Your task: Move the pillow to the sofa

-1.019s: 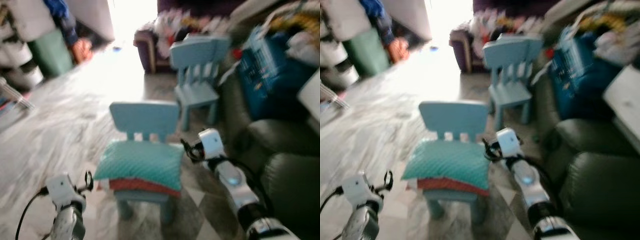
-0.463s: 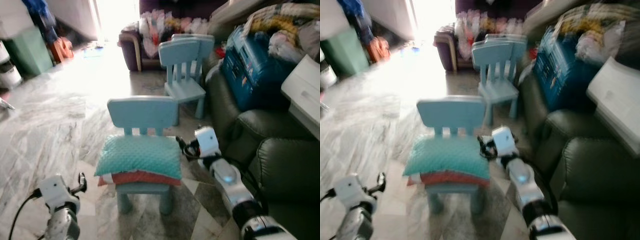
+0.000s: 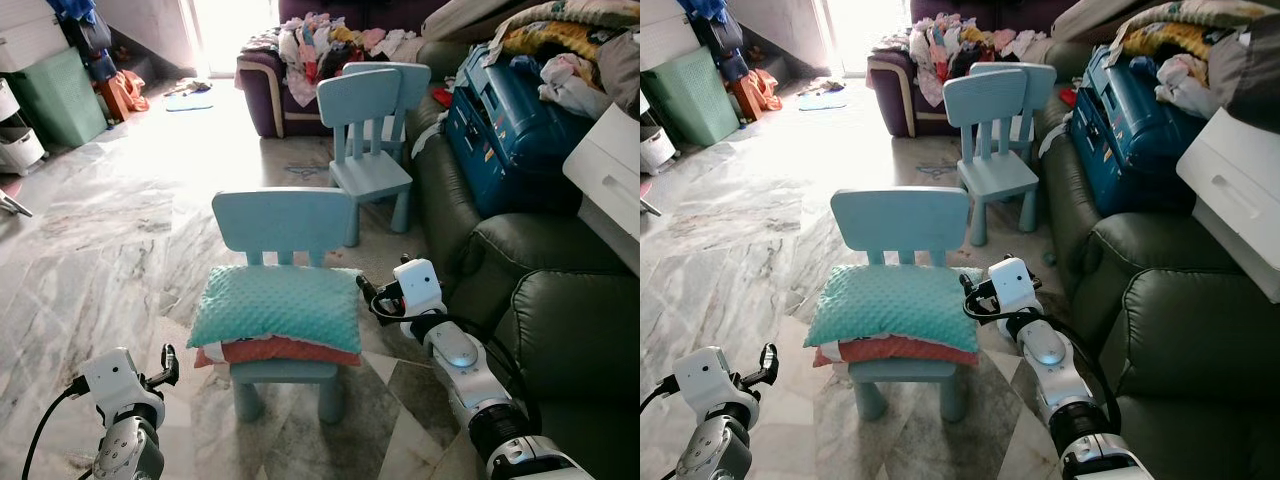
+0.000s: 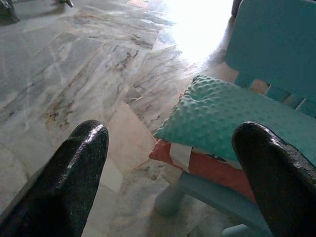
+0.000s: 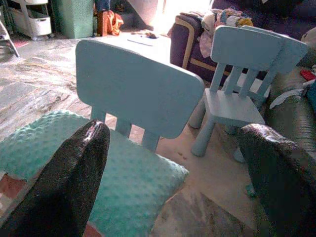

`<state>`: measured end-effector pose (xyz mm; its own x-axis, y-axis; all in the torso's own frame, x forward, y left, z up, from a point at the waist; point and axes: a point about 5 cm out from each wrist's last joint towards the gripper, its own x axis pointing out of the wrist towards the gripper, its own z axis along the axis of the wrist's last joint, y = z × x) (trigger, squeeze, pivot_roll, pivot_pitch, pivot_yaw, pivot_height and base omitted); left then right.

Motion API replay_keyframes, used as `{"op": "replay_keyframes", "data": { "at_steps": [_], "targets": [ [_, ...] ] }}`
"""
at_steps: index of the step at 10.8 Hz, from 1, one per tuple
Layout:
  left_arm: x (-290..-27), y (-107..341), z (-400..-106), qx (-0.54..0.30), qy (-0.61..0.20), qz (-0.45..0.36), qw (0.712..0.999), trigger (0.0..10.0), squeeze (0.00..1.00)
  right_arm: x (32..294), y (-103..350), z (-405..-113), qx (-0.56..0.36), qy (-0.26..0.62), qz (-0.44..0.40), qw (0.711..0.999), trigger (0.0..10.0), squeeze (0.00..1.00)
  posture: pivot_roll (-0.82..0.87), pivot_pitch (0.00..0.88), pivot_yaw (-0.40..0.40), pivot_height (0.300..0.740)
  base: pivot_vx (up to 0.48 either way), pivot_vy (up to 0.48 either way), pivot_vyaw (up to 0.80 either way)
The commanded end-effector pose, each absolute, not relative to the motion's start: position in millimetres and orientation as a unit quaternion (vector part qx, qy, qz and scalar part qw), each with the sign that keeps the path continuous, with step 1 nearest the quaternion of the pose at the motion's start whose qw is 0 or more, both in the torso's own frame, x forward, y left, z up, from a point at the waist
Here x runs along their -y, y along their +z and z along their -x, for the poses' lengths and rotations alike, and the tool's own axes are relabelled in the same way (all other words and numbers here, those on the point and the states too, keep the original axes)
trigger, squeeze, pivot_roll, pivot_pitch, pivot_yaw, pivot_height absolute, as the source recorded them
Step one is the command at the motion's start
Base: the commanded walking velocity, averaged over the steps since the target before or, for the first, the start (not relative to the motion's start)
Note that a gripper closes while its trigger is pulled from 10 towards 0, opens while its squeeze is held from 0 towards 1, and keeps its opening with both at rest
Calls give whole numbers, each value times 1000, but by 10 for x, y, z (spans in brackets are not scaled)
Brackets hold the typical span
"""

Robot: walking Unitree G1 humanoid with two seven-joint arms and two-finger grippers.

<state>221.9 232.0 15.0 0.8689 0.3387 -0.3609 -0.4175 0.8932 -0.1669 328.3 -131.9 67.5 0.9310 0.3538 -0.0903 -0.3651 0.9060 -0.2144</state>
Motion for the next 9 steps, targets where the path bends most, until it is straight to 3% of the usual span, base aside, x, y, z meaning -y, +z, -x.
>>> {"op": "replay_keyframes", "data": {
  "at_steps": [1,5,7,9],
  "targets": [
    [-2354,153,-2222,-165,204,123,957,10000,0,1302,714,-3311,-19,187,114,976,10000,0,-107,0,38,740,0,0,0],
    [-2320,126,-2264,-180,166,109,963,10000,0,1331,669,-3323,-44,172,87,980,10000,0,-103,0,37,740,0,0,0],
    [-2243,93,-2236,-192,94,100,972,10000,0,1506,549,-3307,-95,130,53,985,10000,0,-92,0,34,740,0,0,0],
    [-1945,285,-2398,-169,16,87,982,10000,0,1820,474,-3198,-107,70,42,991,10000,0,-113,0,42,740,0,0,0]
  ]
}}
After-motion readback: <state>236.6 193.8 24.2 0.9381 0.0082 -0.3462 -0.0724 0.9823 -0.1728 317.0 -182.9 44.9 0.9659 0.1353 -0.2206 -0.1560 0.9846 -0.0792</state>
